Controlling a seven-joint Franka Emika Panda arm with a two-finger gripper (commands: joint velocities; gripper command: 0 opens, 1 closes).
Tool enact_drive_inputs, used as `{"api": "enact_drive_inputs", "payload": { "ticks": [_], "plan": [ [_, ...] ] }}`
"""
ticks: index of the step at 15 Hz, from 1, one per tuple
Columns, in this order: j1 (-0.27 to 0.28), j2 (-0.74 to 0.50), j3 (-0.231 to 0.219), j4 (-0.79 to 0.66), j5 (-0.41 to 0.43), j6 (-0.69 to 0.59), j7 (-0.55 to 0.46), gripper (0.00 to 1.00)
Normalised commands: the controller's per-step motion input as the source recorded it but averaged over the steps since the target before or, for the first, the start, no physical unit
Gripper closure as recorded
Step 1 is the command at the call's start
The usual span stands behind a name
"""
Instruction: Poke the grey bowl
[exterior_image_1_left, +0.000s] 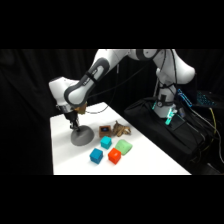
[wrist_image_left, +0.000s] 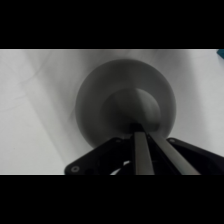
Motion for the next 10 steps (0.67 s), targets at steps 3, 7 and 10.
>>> {"api": "enact_drive_inputs", "payload": {
  "ticks": [3,7,10],
  "plan": [
    [-0.056,0.07,0.057,0.08,0.082,0.06,-0.01,1.00],
    [-0.081,-0.18,0.079,-0.12,0.126,0.05,-0.05,1.00],
    [-0.083,-0.46,0.065,-0.33,0.126,-0.06,-0.07,1.00]
  ]
}}
